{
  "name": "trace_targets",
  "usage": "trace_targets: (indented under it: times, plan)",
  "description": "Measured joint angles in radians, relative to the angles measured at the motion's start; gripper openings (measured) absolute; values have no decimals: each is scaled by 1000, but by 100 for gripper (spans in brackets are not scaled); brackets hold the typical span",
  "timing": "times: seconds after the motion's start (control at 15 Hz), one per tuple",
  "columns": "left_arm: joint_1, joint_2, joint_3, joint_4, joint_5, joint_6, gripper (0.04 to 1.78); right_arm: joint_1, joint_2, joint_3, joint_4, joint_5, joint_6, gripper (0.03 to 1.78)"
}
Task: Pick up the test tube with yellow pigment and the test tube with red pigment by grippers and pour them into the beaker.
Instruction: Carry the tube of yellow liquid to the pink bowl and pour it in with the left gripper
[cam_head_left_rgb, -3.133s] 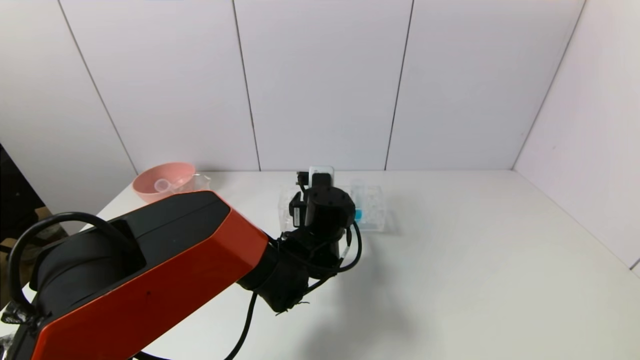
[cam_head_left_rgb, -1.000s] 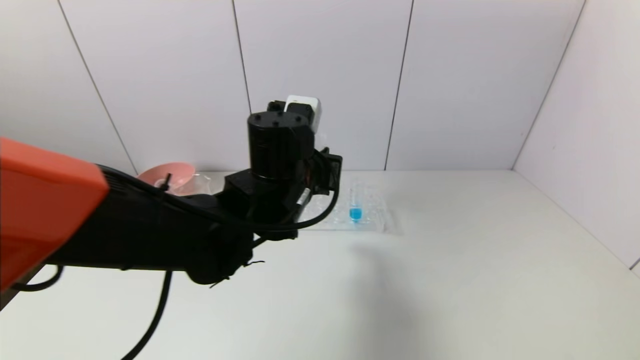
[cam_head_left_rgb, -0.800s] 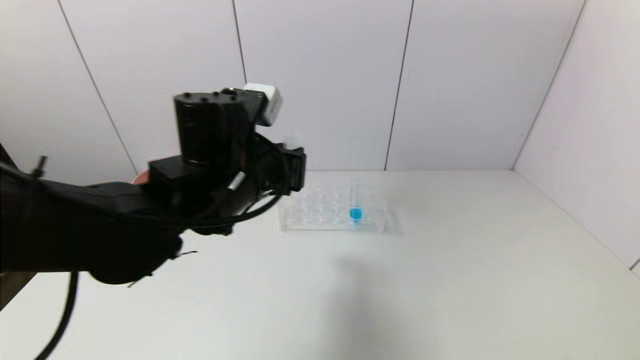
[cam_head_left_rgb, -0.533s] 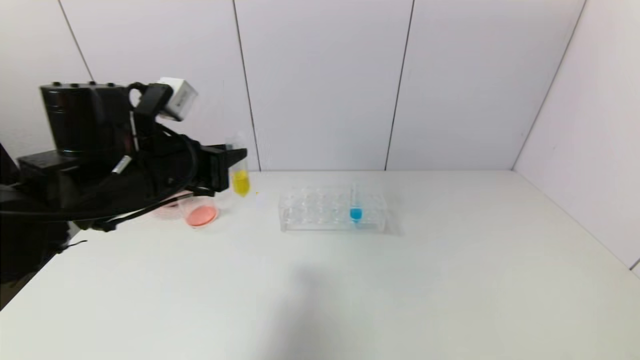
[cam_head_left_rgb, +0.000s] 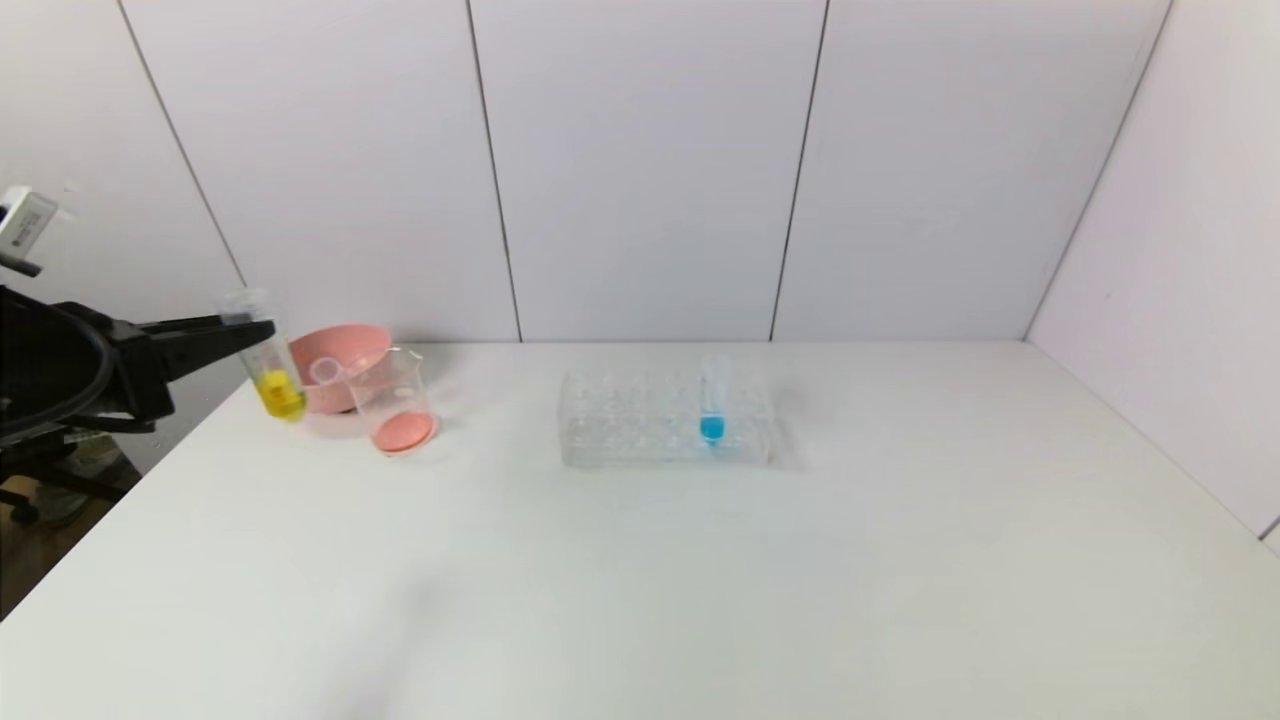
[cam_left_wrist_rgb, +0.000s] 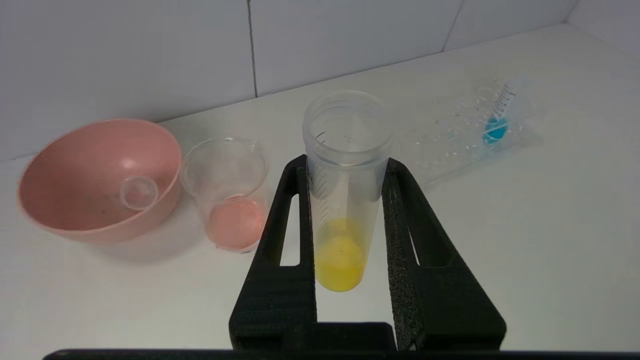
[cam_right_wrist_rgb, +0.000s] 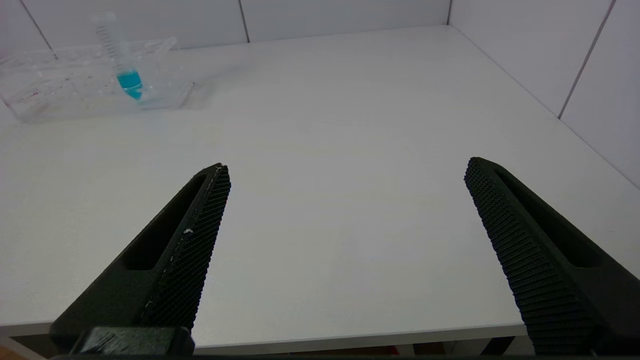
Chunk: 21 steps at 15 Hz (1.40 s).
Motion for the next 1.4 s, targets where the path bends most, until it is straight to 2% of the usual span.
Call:
trace_targets:
  times: [0.13,0.33,0.6,0.87,1.2,1.4]
  plan:
    - [73,43,-37,20,-54,45,42,0,0,0,0,0,0,171]
    - [115,141,-158,141,-67,133,42,0,0,0,0,0,0,171]
    - [122,279,-380,459,-67,359,42,0,0,0,0,0,0,171]
    - [101,371,-580,702,-51,463,42,0,0,0,0,0,0,171]
    - [34,450,-827,945,70,551,42,0,0,0,0,0,0,171]
    - [8,504,-1022,1148,159,614,42,0,0,0,0,0,0,171]
